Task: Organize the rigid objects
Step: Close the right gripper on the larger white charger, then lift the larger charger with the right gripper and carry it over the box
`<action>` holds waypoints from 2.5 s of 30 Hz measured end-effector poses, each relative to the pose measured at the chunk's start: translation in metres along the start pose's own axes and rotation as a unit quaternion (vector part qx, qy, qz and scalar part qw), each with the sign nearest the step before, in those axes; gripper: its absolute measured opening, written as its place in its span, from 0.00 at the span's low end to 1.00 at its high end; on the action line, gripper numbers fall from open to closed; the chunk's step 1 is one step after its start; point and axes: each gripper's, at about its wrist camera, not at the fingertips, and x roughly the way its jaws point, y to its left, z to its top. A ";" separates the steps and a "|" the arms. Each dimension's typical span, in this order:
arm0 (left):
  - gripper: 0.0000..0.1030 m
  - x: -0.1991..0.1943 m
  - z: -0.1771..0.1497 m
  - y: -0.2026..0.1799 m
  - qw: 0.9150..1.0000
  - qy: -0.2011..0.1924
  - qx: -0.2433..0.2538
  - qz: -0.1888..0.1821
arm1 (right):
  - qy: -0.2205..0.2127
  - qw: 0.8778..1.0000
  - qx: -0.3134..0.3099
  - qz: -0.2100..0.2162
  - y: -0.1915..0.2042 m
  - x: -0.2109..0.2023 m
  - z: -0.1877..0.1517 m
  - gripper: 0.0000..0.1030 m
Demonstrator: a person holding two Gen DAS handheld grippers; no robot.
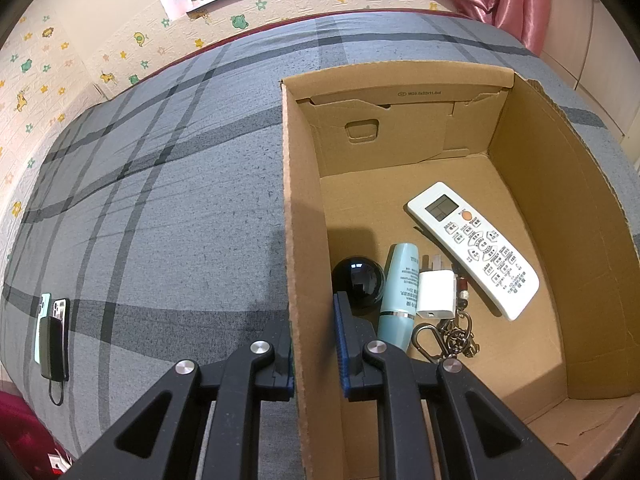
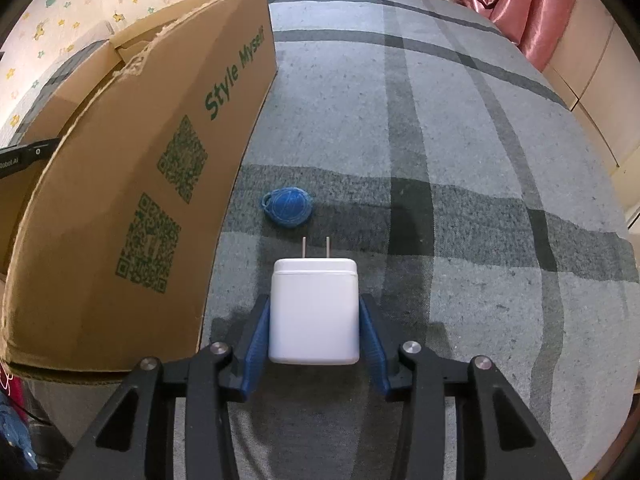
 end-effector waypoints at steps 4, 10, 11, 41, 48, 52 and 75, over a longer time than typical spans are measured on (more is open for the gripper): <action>0.15 0.000 0.000 0.000 1.000 0.000 0.000 0.000 | -0.002 1.000 0.007 -0.003 0.000 -0.002 0.001 0.44; 0.15 0.001 -0.001 -0.001 1.000 -0.001 0.001 0.001 | -0.007 1.000 0.013 -0.008 -0.003 -0.010 0.003 0.44; 0.15 0.001 -0.001 -0.001 1.000 -0.001 0.001 0.001 | -0.007 1.000 0.015 -0.008 -0.004 -0.011 0.003 0.44; 0.15 0.000 -0.001 -0.001 1.000 0.001 0.000 -0.001 | -0.079 0.997 0.005 -0.020 0.007 -0.096 0.051 0.44; 0.15 0.000 0.000 0.000 1.000 0.001 -0.001 -0.002 | -0.095 0.995 -0.007 -0.020 0.015 -0.114 0.067 0.44; 0.15 0.001 0.000 0.001 1.000 0.001 -0.001 -0.003 | -0.104 0.994 -0.019 -0.018 0.023 -0.121 0.077 0.44; 0.15 0.001 0.000 0.001 1.000 0.002 -0.002 -0.006 | -0.110 0.991 -0.068 0.040 0.101 -0.115 0.117 0.44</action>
